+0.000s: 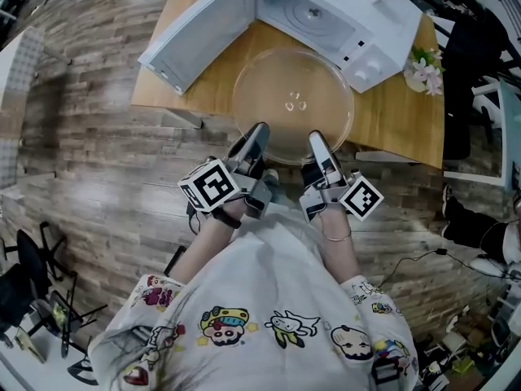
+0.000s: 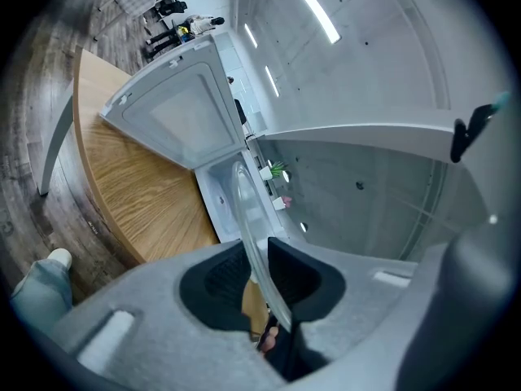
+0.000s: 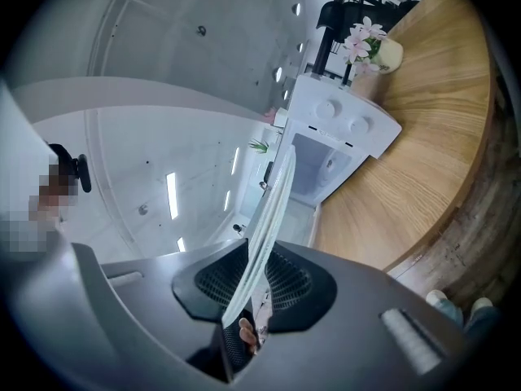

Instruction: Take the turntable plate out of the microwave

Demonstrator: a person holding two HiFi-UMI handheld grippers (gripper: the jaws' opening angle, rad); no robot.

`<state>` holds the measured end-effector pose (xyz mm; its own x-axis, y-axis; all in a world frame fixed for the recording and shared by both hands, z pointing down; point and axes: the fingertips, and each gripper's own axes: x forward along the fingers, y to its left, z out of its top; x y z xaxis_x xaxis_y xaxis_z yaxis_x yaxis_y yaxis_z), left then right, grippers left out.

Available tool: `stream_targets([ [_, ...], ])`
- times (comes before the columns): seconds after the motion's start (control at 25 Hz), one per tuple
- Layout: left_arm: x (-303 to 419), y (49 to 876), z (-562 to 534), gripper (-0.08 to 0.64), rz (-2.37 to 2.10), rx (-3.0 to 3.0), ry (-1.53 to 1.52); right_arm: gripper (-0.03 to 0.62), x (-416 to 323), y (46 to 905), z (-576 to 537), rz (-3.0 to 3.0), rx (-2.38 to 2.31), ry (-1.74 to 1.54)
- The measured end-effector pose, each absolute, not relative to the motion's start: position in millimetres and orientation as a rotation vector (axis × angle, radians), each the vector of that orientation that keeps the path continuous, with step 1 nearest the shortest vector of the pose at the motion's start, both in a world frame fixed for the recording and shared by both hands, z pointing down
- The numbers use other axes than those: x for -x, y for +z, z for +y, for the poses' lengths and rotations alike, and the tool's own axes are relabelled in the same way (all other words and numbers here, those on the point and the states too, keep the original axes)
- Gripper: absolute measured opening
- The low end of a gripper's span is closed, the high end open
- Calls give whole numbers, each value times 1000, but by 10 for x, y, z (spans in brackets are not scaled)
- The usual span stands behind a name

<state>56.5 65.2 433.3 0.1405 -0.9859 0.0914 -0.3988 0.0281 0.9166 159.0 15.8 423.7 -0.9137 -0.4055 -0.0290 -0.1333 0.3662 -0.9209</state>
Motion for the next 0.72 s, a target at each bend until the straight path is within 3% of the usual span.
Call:
stream_targets([
  [0.72, -290, 4152, 1048, 63, -1293, -1604, -740, 81, -1337, 4104, 669, 2317, 590, -1527],
])
